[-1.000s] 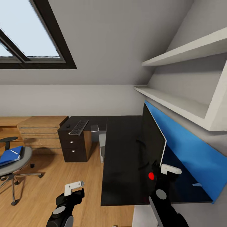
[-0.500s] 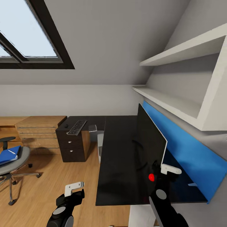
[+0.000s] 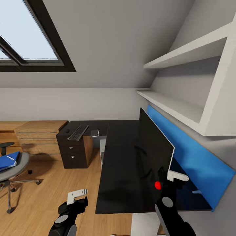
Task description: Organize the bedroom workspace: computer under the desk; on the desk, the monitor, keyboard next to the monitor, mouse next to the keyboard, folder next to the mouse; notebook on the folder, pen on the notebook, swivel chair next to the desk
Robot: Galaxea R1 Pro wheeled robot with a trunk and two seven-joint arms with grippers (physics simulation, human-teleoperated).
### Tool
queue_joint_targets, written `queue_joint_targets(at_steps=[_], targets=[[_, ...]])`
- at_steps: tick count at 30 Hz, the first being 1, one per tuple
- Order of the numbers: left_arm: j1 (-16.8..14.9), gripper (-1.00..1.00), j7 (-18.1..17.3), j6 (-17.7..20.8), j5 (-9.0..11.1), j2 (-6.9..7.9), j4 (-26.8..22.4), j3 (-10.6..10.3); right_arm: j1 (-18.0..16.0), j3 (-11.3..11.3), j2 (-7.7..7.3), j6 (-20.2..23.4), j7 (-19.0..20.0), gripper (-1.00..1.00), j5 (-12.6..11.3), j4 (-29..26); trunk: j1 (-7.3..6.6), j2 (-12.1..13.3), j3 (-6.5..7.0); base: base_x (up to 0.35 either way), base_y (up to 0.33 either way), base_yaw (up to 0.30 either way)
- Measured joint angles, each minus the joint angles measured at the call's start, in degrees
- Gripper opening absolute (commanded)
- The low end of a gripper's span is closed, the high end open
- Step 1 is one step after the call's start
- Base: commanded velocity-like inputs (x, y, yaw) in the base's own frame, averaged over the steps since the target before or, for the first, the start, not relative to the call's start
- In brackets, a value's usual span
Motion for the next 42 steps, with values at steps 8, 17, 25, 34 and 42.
queue_joint_targets(at_steps=[8, 17, 25, 34, 42], targets=[[0.0, 1.0, 0.0, 0.0, 0.0, 0.0, 0.0, 0.0, 0.0, 0.3, 0.2, -0.4, 0.2, 1.0, -0.3, 0.0, 0.0, 0.0, 0.0, 0.0, -0.001, 0.0], [0.0, 1.0, 0.0, 0.0, 0.0, 0.0, 0.0, 0.0, 0.0, 2.0, 0.42, -0.4, 0.0, 1.0, -0.4, -0.1, 0.03, 0.0, 0.0, -0.069, 0.0, 0.0], [0.0, 1.0, 0.0, 0.0, 0.1, 0.0, 0.0, 0.0, 0.0, 2.0, 0.45, -0.4, -0.1, 1.0, -0.4, -0.1, 0.04, 0.0, 0.0, -0.327, 0.0, 0.0], [0.0, 1.0, 0.0, 0.0, 0.0, 0.0, 0.0, 0.0, 0.0, 2.0, 0.41, -0.4, 0.1, 1.0, -0.4, 0.0, 0.04, 0.0, 0.0, -0.336, 0.001, 0.0], [0.0, 1.0, 0.0, -0.1, 0.0, 0.09, 0.1, 0.2, 0.0, 2.5, 0.44, -0.5, 0.5, 1.0, -0.5, 4.0, 0.03, 0.0, 0.0, -0.303, 0.147, 0.0]])
